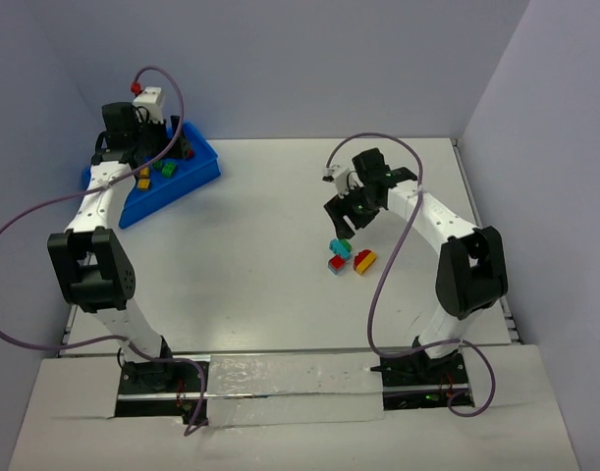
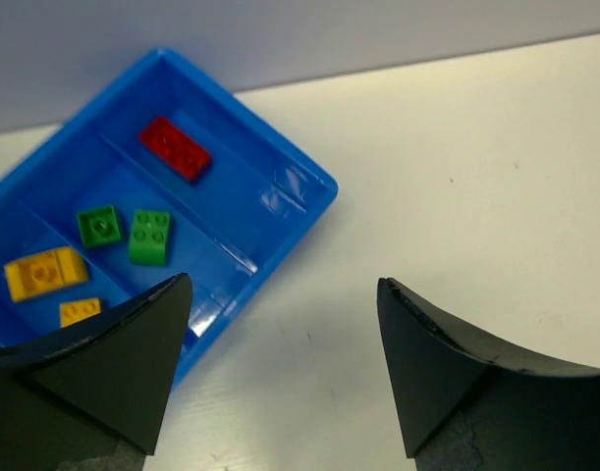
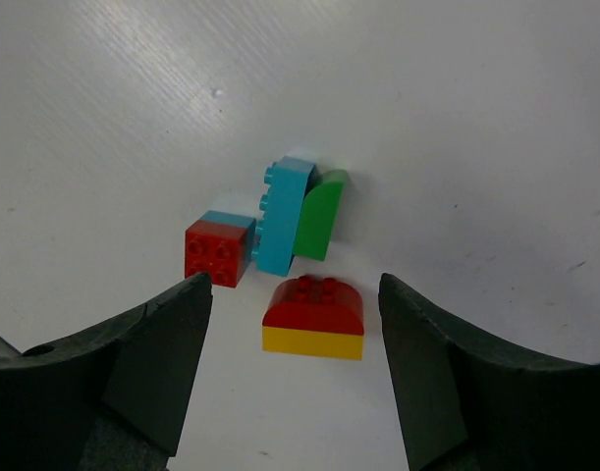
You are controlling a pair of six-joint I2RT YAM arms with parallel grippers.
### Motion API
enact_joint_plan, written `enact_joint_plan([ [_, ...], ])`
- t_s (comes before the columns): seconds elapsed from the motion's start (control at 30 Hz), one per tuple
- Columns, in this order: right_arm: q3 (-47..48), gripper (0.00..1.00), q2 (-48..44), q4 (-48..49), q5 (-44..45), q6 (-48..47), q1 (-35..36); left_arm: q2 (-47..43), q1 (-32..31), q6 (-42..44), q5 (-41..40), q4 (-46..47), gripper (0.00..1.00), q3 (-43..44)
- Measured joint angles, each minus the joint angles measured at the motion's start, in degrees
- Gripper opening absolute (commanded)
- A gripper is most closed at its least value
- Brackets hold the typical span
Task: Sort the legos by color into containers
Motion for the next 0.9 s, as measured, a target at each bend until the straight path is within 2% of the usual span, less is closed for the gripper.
enact_joint_plan([
  [0.1, -0.8, 0.74, 0.8, -0.5, 1.8, 2.0, 0.5, 0.0, 0.0, -0.5, -0.2, -0.8, 0.93, -1.2],
  [0.33, -0.8, 0.68, 4.9, -0.4, 3.3, 6.0, 1.4, -2.1, 0.0, -1.1, -0.2, -0.8, 0.93, -2.9],
  [0.7, 0.1, 0.69, 9.1, -0.4, 5.5, 9.9, 1.6, -2.7, -0.1, -2.4, -0.2, -0.8, 0.95, -3.9],
  [0.8, 0.1, 0.69, 10.3, -0.2, 7.1, 10.6, 2.1, -2.7, -0.1, -3.2, -0.2, -0.9, 0.99, -4.0],
  [0.9, 0.1, 0.66, 11.4, 0.5, 8.2, 11.0, 2.4, -2.7, -0.1, -4.1, -0.2, -1.0, 0.99, -3.9],
])
